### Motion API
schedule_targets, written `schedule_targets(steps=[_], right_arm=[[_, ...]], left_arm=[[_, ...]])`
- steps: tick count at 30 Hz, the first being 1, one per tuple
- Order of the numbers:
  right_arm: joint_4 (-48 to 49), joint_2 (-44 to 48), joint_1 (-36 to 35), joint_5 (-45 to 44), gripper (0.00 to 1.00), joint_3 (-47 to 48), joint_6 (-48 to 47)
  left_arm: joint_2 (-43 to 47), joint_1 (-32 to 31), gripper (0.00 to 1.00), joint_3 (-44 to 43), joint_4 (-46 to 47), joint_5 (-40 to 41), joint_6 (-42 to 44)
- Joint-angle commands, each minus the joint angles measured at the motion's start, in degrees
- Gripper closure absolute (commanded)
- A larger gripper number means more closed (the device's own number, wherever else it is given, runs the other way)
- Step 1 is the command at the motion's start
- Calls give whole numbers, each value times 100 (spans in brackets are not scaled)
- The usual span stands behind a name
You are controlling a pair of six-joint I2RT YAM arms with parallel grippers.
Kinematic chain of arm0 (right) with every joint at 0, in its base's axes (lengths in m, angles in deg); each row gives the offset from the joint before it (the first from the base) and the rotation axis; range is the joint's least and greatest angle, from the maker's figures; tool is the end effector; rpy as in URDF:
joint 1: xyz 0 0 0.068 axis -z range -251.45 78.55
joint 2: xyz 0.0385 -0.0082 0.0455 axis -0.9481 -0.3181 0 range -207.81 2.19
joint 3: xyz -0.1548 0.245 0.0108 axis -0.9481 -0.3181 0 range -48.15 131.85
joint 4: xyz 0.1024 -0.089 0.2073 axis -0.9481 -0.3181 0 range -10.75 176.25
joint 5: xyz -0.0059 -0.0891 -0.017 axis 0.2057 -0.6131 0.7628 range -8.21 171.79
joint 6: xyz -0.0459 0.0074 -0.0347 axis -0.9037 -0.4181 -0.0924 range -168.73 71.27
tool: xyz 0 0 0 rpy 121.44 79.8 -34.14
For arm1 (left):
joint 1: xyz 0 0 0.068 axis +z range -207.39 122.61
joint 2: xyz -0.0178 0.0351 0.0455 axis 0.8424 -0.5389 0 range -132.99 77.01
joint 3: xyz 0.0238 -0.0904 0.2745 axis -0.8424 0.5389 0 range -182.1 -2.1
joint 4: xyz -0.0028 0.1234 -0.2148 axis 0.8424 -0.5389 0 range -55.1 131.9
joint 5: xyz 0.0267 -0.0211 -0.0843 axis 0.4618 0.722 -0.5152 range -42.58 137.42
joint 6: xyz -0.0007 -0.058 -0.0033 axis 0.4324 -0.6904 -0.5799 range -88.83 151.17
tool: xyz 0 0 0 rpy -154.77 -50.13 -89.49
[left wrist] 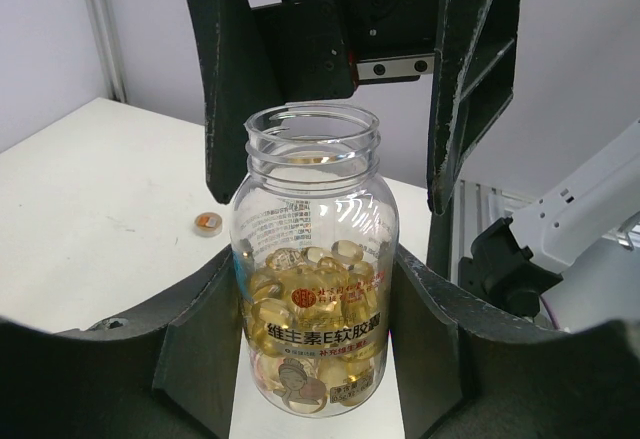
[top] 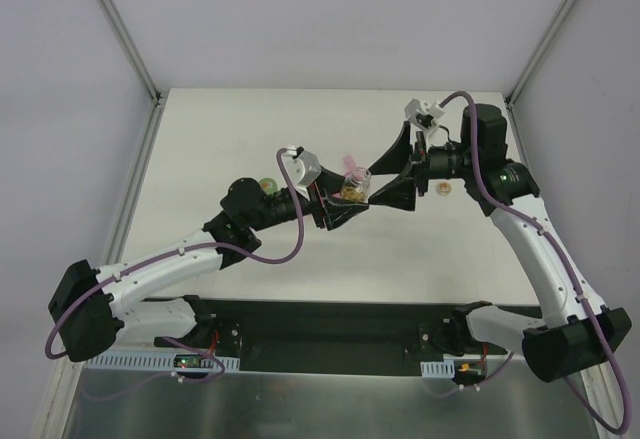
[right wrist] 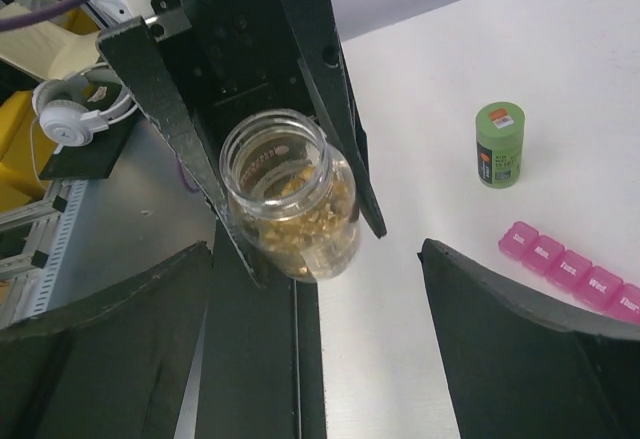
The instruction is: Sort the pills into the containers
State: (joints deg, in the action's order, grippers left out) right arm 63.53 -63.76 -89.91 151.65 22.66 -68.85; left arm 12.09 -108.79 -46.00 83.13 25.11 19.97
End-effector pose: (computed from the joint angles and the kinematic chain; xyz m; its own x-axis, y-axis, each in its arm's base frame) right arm 0.1904 0.1046 0.4230 0.0559 -0.1062 -0.9928 -0.9983 0.0076 -0.0571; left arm 0.1391 -0.1994 0.3810 0.0277 -0.3228 -0.9460 0.9691 0.2407 -0.0537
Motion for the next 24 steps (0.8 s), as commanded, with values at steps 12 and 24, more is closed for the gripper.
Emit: schedule_targets(steps=[12,24], right_arm=[[989,-365,-448,-131,14,390,1194],[963,-497,-633,-447,20,443,1151]], left_arm=[[-38,-46,100,-286,614,-143,-268],[-196,-55,100,-347,763,16,-506]])
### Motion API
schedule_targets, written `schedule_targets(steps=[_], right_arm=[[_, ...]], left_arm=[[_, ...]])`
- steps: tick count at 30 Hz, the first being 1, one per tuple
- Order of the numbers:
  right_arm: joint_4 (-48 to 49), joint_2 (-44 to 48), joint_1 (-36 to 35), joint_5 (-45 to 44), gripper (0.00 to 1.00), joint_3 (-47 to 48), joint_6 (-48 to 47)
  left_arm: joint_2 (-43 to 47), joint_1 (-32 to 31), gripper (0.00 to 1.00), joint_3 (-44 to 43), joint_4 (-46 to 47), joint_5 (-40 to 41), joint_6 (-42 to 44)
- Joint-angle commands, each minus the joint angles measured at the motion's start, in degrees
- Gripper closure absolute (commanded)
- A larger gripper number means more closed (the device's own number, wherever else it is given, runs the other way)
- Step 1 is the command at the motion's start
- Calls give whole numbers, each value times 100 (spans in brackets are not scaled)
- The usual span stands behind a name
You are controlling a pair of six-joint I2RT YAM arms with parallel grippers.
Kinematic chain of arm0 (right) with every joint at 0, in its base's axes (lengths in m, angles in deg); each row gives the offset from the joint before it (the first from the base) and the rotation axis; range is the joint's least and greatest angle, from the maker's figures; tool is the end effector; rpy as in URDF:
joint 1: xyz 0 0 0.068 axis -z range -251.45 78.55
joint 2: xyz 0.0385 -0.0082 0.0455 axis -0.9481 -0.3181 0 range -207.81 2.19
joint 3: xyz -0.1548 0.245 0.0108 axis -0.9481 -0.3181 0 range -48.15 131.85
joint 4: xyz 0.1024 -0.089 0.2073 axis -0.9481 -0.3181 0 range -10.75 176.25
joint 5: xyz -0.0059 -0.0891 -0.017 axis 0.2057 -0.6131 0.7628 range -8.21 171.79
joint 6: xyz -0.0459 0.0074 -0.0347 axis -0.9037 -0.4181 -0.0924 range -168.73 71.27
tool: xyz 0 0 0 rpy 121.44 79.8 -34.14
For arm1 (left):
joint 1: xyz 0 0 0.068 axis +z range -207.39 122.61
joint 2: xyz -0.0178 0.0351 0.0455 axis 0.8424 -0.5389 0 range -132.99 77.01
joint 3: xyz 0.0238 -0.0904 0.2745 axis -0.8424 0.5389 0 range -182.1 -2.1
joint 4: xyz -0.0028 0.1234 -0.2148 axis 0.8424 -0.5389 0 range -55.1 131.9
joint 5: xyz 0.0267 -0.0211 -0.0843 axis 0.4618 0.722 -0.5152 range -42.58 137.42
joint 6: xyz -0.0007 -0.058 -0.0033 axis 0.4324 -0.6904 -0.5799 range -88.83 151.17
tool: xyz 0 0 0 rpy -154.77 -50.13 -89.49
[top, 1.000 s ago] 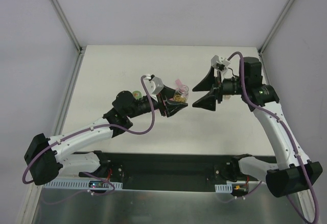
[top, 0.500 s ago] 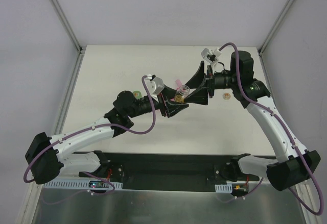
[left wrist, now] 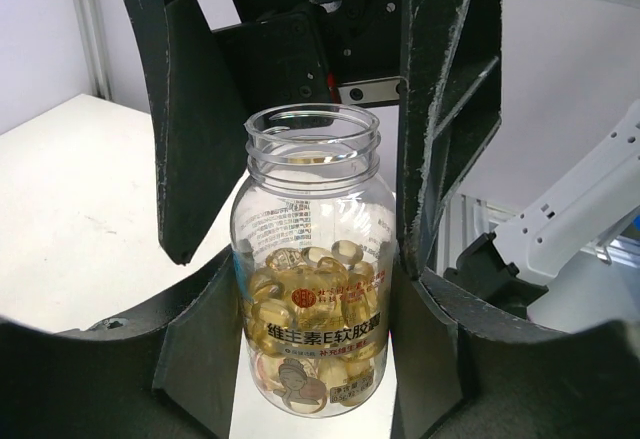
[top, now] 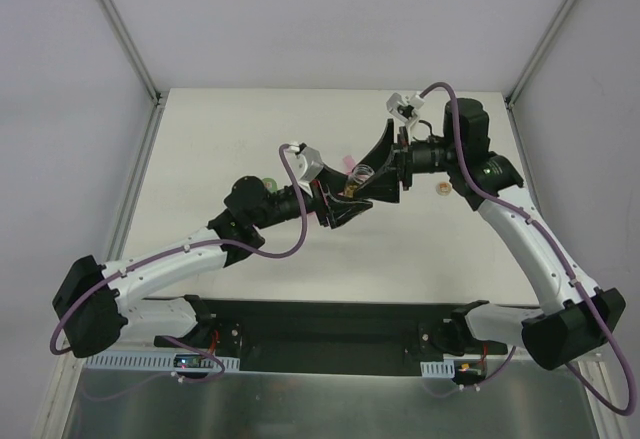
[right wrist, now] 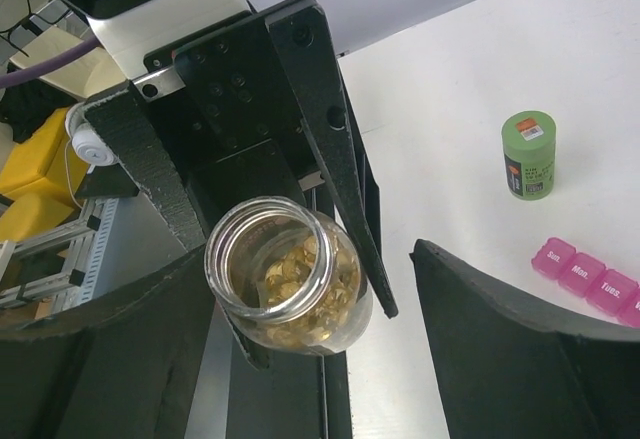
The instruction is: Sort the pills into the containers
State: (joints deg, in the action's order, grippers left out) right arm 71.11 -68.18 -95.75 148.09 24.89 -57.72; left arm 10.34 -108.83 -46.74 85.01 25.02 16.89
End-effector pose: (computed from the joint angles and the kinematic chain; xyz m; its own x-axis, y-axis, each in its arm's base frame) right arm 0.2042 0.1339 0.4300 -0.0412 -0.0875 -0.9953 -0.9990 -0.0154 0.0427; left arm 0.1431 -0.2048 0.3819 -0.0158 -0.3461 -0.9381 0.9707 0.2197 -0.0974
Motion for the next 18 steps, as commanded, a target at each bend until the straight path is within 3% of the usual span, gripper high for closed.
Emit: schedule_targets(steps=[1,3,7,9,14,16,18], right_arm=[[204,-65,-58,-83,25,211,29],[187,-65,-49,-65,31,202,3],[55,-65,-49,-74,59,220,-129],[-6,-47,-58,-117,64,202,-295],[-314,-3,-49,-205,65,220,-621],[-358,14,-49,-232,66,220,-682],[-402,23,-49,-267,66,237,-718]], left_arm=[[-21,-50,100,-282,575,33,-206],[-12,-59,100,-282,593,59,-224],[-12,-59,97,-264,593,86,-224],[23,-59,91,-238,593,112,-233],[172,-59,76,-36,575,156,-303],[269,-50,63,34,532,191,-312],[330,-59,58,43,479,191,-303]])
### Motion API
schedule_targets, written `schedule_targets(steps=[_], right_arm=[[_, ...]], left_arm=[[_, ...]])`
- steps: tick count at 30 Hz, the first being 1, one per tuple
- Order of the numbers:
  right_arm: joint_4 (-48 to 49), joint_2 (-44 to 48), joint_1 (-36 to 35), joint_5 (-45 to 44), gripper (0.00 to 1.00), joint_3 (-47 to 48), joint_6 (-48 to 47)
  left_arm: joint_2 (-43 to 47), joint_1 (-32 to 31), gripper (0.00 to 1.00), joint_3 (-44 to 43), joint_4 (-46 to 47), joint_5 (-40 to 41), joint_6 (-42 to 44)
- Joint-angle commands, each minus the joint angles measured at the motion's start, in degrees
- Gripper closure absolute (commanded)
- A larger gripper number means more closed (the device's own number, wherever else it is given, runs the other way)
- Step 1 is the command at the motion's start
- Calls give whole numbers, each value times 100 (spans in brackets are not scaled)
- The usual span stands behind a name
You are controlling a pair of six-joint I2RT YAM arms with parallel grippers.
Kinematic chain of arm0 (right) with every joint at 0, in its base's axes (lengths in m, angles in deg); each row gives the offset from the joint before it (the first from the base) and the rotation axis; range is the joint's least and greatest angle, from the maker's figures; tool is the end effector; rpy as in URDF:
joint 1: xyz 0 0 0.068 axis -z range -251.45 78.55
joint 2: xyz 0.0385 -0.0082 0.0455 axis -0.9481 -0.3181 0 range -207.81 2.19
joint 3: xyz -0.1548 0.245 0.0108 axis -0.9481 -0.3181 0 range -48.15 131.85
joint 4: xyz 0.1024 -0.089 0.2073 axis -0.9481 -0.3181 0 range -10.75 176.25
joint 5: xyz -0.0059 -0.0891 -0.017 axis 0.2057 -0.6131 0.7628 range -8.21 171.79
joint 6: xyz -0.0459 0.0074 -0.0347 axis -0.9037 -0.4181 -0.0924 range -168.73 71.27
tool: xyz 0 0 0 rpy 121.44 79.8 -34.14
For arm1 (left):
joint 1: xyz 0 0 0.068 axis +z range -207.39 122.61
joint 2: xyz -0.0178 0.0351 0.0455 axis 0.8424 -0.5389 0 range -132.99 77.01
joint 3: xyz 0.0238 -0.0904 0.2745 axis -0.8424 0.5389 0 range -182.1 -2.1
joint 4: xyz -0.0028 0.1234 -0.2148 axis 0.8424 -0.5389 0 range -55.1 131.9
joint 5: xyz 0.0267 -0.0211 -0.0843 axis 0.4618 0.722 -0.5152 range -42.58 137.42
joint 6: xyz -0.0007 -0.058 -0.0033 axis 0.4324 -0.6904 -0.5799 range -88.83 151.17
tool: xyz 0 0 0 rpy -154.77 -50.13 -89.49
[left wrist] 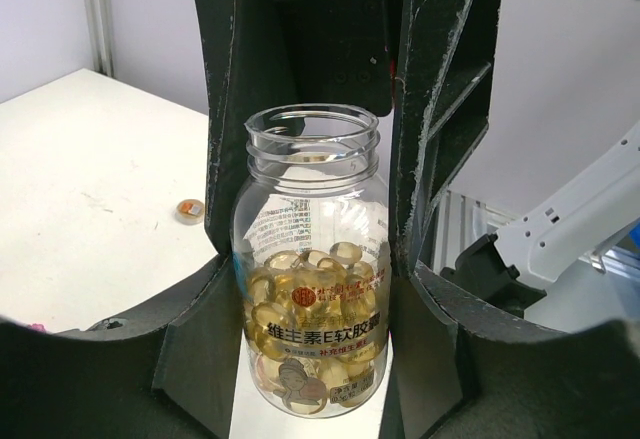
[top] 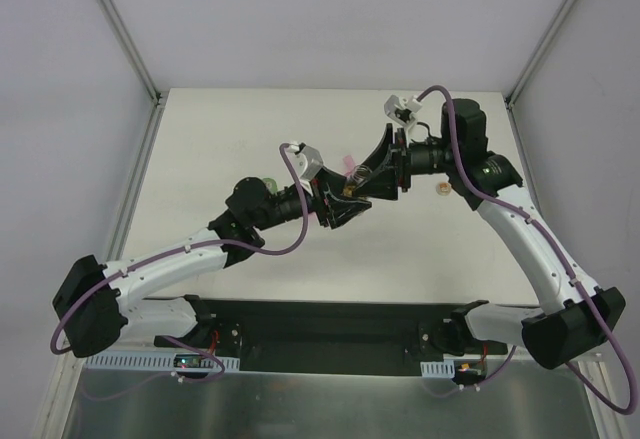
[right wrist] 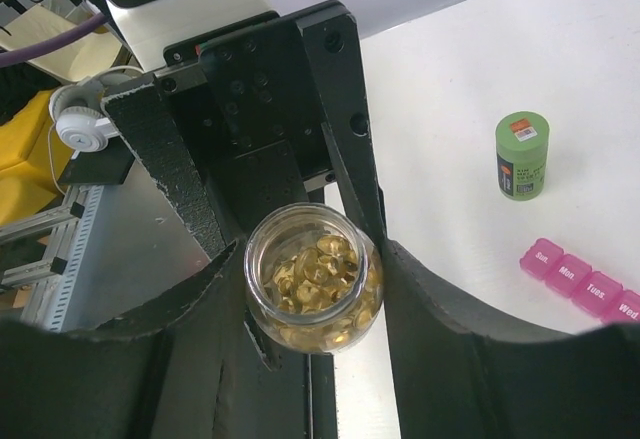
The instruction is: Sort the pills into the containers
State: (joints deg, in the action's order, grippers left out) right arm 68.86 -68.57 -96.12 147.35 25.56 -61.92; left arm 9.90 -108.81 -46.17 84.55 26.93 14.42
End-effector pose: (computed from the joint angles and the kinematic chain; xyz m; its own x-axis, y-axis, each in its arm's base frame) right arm 0.2046 0.1355 0.4286 0.0016 -0.1032 -0.9947 -0.9999 -0.0159 0.0000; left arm 0.1460 -0.2062 0.3761 -0.0700 -0.3453 -0.9359 0.9584 0.2369 -0.1591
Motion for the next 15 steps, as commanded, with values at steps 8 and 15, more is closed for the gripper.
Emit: schedule_targets(steps=[8,15], right_arm=[[-291,54,-12,-210,67,231,-421],[-449,54,-21,-201,69,257,-579]], left_arm=[[488,-61,37,-57,165,-209,-12],[550,-52,30,-57,-231,-482,49]])
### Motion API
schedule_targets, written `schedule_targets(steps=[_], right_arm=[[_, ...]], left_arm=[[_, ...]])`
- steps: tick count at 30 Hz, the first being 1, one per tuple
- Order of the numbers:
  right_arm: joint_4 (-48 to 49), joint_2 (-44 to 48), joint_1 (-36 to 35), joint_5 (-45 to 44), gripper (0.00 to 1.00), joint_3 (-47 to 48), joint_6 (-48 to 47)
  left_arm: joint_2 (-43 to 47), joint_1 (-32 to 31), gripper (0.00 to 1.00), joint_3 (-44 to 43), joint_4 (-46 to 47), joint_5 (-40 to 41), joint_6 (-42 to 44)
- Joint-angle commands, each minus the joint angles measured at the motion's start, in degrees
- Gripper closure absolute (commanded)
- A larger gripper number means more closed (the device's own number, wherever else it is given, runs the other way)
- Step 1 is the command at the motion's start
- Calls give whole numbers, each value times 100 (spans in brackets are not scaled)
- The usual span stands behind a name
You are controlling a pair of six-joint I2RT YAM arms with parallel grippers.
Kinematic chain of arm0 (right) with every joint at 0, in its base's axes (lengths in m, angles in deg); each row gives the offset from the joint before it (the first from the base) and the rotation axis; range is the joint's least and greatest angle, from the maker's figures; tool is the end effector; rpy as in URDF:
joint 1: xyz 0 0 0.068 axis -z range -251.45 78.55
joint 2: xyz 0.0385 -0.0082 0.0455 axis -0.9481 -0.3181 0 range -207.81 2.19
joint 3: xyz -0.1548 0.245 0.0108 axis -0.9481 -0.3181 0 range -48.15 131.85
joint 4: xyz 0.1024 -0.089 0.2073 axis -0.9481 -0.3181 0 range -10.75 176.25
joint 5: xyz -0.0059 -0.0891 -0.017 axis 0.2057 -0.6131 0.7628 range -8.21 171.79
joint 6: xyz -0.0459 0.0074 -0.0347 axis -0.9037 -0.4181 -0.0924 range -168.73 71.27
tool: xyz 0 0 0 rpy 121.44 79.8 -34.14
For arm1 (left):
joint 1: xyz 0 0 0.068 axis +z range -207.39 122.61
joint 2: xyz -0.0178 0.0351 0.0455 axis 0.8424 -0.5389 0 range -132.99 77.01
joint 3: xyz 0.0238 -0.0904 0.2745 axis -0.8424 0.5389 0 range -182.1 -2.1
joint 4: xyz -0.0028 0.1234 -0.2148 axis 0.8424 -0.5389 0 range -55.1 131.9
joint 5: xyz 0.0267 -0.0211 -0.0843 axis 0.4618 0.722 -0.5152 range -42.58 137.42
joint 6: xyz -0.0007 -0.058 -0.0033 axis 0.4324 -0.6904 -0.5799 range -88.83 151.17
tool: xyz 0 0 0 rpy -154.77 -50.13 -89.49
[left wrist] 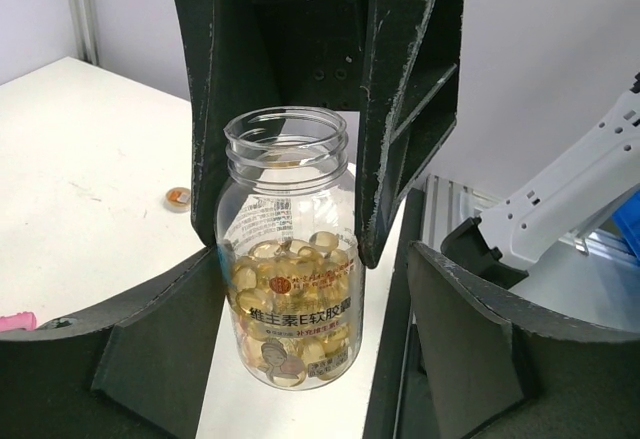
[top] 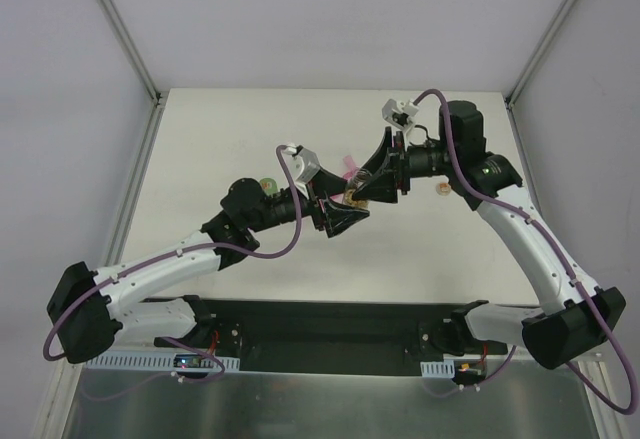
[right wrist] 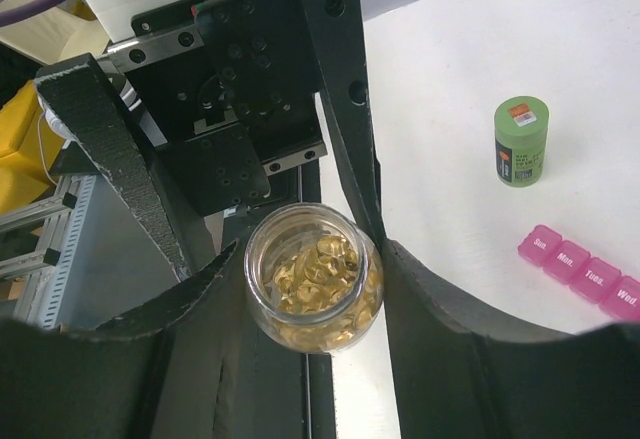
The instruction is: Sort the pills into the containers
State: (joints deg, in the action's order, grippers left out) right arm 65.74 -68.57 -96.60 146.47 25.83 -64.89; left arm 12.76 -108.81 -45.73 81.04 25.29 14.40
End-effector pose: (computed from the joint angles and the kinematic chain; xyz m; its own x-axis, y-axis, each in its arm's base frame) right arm 0.2026 0.1365 0.4251 0.0097 -0.1270 -0.9919 -0.9998 -0.0156 -0.0077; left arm 0.1381 -0.1981 0.3781 -0.0837 -0.3238 -0.9424 0.9638 0.2141 -0.1591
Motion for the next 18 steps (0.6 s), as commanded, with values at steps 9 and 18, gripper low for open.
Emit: schedule_targets(steps=[9,18], right_arm=[[-998,-87,19,-149,69,557,-959],[-1543,-219,-157,-202,69,794,-1415]], left_arm=[[264,-52,33,-452,-1048,-503,596],[106,-44,51,-672,-1092,-608,500]])
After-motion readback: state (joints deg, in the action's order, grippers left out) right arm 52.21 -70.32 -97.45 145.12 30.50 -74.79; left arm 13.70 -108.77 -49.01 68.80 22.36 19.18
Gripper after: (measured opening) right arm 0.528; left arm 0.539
